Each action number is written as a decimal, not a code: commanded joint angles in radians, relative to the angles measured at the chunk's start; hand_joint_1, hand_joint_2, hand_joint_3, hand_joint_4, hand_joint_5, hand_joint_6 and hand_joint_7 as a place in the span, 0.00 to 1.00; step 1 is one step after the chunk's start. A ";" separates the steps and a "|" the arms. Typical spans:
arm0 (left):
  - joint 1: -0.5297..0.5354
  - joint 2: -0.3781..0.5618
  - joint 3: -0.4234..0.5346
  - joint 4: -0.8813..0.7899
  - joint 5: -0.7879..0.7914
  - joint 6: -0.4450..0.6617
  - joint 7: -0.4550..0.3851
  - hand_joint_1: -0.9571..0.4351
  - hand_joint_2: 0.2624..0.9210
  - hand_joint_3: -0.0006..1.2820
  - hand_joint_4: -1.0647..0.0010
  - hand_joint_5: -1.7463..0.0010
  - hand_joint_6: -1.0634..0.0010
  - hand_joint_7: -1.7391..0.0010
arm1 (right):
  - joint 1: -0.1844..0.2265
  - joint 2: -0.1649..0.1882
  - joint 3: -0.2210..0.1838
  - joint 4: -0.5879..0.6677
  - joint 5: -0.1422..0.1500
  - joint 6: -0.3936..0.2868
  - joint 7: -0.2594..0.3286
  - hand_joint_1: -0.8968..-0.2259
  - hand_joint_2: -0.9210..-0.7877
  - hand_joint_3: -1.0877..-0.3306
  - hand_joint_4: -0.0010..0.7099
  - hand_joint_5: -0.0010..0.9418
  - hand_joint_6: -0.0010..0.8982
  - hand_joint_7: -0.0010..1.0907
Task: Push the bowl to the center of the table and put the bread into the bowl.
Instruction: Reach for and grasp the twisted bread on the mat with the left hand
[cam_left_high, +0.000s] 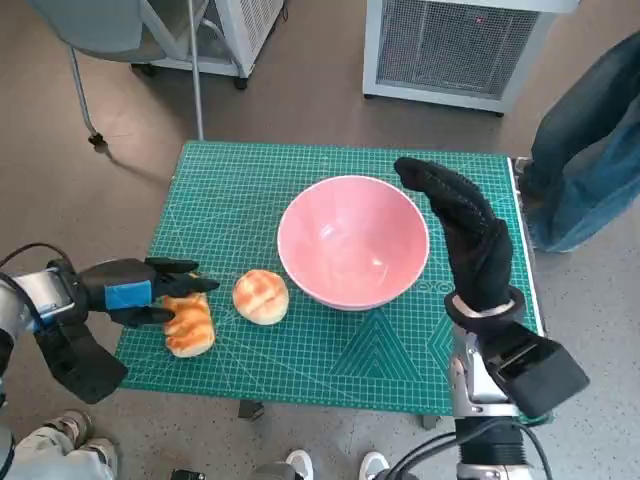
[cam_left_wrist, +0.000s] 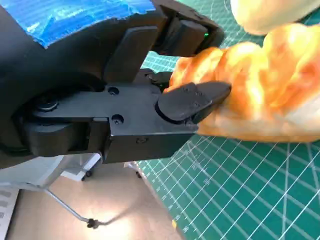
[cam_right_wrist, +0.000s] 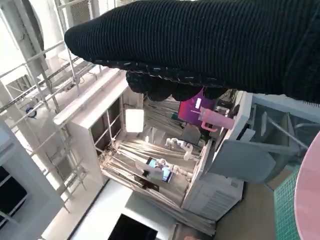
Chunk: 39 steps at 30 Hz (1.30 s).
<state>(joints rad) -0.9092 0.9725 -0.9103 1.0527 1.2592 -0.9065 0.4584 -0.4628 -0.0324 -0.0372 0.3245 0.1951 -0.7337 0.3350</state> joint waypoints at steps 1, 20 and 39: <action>0.005 0.016 -0.002 0.004 -0.005 -0.058 -0.044 0.28 0.62 0.00 0.92 1.00 0.85 1.00 | 0.026 0.005 0.001 0.001 0.004 0.008 -0.004 0.43 0.00 0.37 0.32 0.01 0.00 0.55; -0.036 0.161 0.148 -0.210 -0.054 -0.142 -0.108 0.34 0.66 0.01 0.84 0.99 0.77 0.98 | 0.031 0.013 0.009 -0.011 -0.004 0.017 -0.008 0.43 0.00 0.38 0.32 0.01 0.00 0.55; -0.041 0.208 0.214 -0.267 0.033 -0.148 -0.030 0.24 0.64 0.00 0.81 0.99 0.75 0.99 | 0.026 0.019 0.008 0.017 -0.005 0.004 -0.004 0.44 0.00 0.38 0.33 0.01 0.00 0.55</action>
<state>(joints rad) -0.9303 1.1578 -0.7115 0.7896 1.2858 -1.0440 0.4137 -0.4532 -0.0182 -0.0308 0.3218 0.1935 -0.7304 0.3349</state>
